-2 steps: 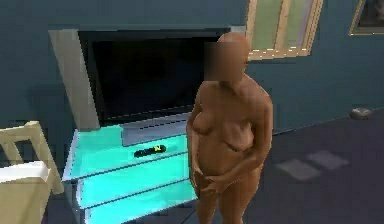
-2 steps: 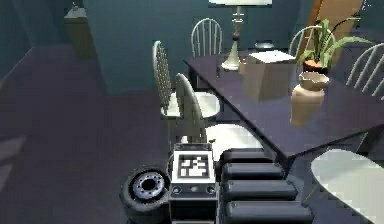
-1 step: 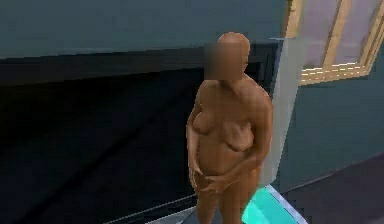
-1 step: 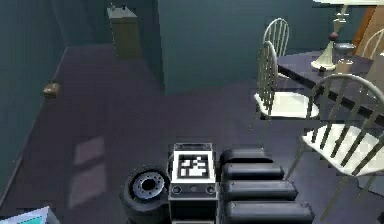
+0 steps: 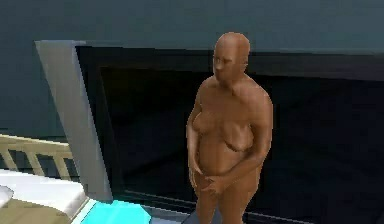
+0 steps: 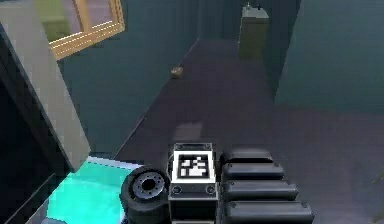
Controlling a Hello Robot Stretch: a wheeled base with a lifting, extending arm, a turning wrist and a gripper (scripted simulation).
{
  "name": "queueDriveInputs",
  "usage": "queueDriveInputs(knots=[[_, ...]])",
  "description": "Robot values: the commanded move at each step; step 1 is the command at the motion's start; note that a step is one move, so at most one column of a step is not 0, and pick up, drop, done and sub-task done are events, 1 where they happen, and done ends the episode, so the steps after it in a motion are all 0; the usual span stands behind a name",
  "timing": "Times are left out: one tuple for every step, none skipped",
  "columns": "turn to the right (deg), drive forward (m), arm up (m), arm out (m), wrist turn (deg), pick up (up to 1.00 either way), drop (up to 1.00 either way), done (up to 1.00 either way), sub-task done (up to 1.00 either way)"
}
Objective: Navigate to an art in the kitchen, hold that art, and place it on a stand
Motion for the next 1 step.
queueDriveInputs(knots=[[36.0, 0.00, 0.00, 0.00, 0.0, 0.00, 0.00, 0.00, 0.00]])
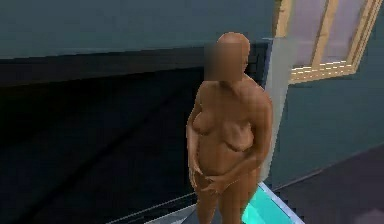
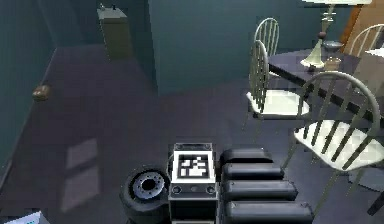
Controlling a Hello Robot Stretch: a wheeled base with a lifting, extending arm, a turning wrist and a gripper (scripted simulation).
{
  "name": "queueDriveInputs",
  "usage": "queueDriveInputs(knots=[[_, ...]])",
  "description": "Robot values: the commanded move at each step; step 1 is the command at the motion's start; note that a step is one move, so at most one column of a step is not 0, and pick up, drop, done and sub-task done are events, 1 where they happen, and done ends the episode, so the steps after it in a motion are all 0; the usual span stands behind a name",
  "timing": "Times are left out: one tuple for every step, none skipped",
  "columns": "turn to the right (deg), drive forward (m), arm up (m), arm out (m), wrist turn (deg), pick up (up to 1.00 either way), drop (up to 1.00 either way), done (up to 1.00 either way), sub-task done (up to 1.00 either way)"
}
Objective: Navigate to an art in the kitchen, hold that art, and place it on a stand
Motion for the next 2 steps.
queueDriveInputs(knots=[[-39.0, 0.00, 0.00, 0.00, 0.0, 0.00, 0.00, 0.00, 0.00], [42.0, 0.00, 0.00, 0.00, 0.0, 0.00, 0.00, 0.00, 0.00]])
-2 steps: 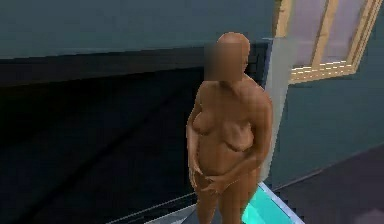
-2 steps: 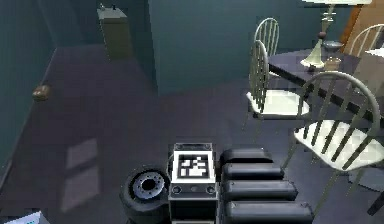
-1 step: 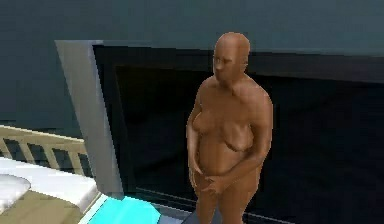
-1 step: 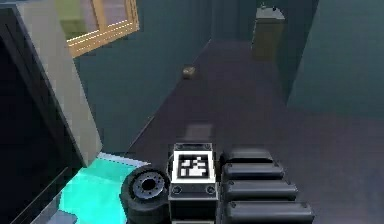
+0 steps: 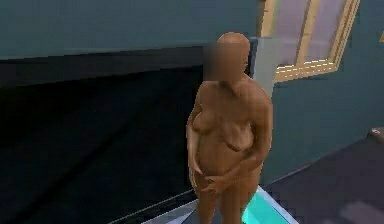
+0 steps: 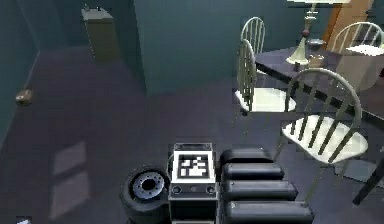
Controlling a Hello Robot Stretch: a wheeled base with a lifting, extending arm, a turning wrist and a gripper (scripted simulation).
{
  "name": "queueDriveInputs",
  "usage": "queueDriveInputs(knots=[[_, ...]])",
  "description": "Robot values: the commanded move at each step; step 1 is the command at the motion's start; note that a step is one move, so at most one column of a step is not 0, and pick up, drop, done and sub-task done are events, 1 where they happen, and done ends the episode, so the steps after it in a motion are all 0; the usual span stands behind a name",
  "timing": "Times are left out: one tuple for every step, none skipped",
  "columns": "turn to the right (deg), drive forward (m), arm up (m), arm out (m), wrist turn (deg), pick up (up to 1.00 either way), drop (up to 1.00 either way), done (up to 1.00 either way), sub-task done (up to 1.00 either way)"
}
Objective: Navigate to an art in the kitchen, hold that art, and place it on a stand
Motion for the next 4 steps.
queueDriveInputs(knots=[[-30.0, 0.00, 0.00, 0.00, 0.0, 0.00, 0.00, 0.00, 0.00], [45.0, 0.00, 0.00, 0.00, 0.0, 0.00, 0.00, 0.00, 0.00], [6.0, 0.00, 0.00, 0.00, 0.0, 0.00, 0.00, 0.00, 0.00], [0.0, 0.15, 0.00, 0.00, 0.0, 0.00, 0.00, 0.00, 0.00]])
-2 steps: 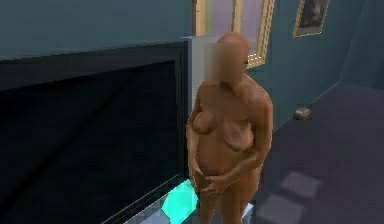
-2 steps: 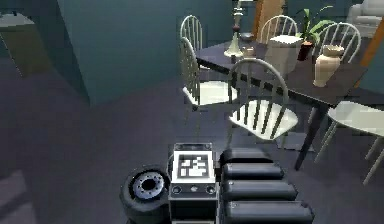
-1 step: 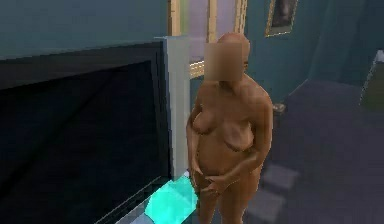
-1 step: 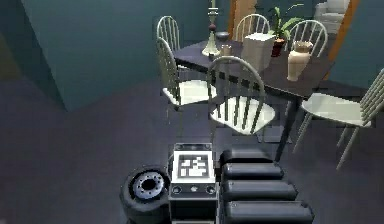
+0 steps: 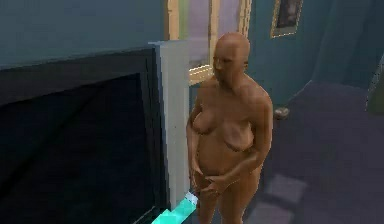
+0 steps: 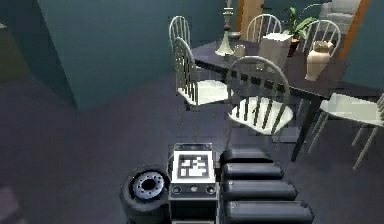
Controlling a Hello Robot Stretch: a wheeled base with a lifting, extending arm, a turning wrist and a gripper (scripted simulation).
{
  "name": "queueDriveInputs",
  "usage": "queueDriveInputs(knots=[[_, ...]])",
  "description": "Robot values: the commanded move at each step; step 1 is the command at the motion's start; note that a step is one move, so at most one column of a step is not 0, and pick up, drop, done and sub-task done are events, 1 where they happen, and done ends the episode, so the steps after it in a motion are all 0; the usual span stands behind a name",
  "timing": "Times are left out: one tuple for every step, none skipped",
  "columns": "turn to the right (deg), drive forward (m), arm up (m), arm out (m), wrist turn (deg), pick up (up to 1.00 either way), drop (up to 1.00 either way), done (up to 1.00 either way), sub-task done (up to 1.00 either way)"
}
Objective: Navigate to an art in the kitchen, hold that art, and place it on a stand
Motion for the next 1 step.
queueDriveInputs(knots=[[-45.0, 0.00, 0.00, 0.00, 0.0, 0.00, 0.00, 0.00, 0.00]])
